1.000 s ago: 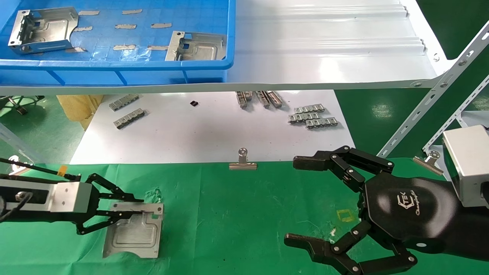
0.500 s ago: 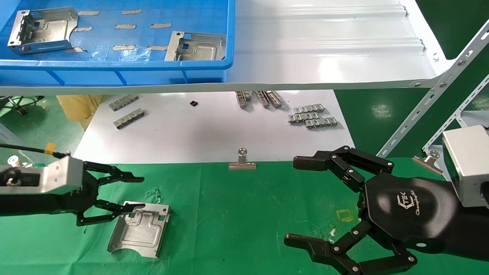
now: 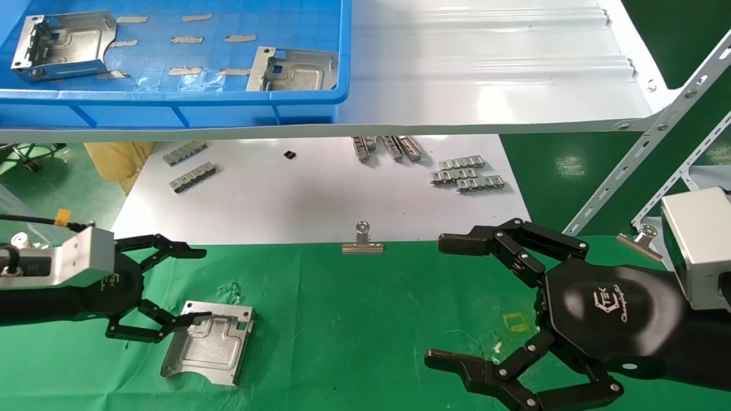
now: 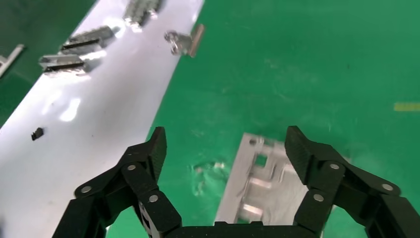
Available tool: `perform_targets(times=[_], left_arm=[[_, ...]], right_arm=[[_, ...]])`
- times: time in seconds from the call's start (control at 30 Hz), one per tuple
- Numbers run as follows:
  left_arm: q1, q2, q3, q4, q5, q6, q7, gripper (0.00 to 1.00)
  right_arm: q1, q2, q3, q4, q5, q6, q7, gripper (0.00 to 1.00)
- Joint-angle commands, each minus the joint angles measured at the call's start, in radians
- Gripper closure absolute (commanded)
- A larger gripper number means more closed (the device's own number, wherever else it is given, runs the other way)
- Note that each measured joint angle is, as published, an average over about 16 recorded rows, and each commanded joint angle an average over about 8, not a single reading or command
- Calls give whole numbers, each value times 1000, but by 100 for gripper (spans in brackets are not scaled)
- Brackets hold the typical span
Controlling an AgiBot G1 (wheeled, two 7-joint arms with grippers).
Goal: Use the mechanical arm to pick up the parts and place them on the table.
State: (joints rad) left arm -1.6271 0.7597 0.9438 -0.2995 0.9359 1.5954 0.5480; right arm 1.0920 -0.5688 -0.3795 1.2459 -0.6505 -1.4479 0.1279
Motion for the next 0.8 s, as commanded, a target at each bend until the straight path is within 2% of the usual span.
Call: perform_targets(times=[0.03,0.8], left_arm=[[7,-2,-9,-13,-2,-1,-9,0],[229,-61,-275,-408,-85,-41,-304,0]], right_arm=[[0,0,0,0,0,0,0,0],[0,0,0,0,0,0,0,0]])
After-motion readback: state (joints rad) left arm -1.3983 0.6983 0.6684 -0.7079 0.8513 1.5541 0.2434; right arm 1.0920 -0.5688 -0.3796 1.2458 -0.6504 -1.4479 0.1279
